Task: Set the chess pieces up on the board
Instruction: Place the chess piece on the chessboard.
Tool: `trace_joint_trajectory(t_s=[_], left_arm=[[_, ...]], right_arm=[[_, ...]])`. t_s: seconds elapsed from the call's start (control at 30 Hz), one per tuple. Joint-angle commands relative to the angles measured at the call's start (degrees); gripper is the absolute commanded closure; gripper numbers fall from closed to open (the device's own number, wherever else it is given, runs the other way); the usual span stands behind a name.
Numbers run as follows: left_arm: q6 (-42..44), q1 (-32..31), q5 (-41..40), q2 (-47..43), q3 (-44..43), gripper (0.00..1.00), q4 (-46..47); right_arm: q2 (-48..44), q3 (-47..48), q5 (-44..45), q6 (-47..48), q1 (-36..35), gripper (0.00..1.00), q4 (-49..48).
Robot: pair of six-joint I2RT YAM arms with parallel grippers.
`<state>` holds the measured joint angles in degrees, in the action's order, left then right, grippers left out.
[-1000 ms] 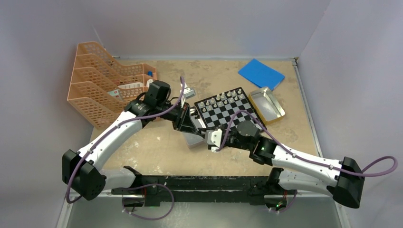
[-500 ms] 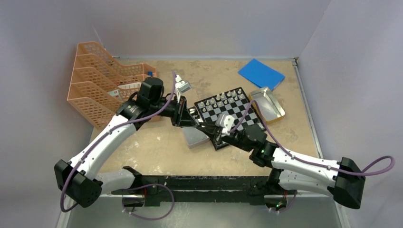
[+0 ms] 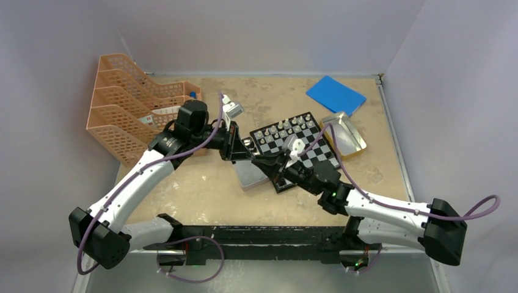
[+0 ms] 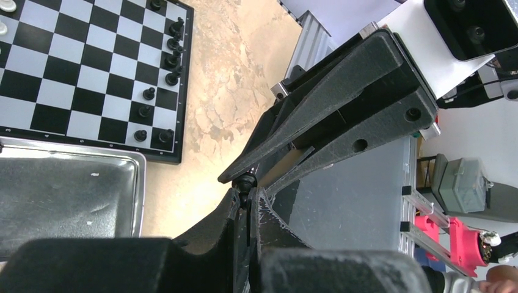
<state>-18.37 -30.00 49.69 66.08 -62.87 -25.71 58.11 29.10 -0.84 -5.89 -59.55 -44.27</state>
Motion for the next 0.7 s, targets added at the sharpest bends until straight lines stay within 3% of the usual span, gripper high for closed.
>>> trace_joint_trajectory(t_s=[0.0, 0.13, 0.37, 0.43, 0.67], left_arm=[[1.01, -0.32, -2.27, 1.15, -1.52, 1.0, 4.16], [2.07, -0.32, -4.97, 3.8, -4.96, 1.0, 0.88], [2.96, -2.88, -10.57, 9.84, -10.74, 1.0, -2.99], [3.61, -5.15, -13.78, 12.55, -13.07, 1.0, -4.29], [3.36, -11.77, -22.1, 25.59, -23.49, 1.0, -8.75]], right_arm=[[-1.14, 0.52, 0.49, -4.52, -0.69, 0.76, -2.82], [-6.03, 0.56, 2.68, -5.08, -0.73, 0.53, 4.07], [-20.24, 1.64, 7.75, -5.46, -0.71, 0.22, 17.47], [-24.25, 2.93, 9.69, -5.73, -0.69, 0.03, 22.1], [-33.21, 11.22, 14.98, -5.6, -0.72, 0.01, 36.29]])
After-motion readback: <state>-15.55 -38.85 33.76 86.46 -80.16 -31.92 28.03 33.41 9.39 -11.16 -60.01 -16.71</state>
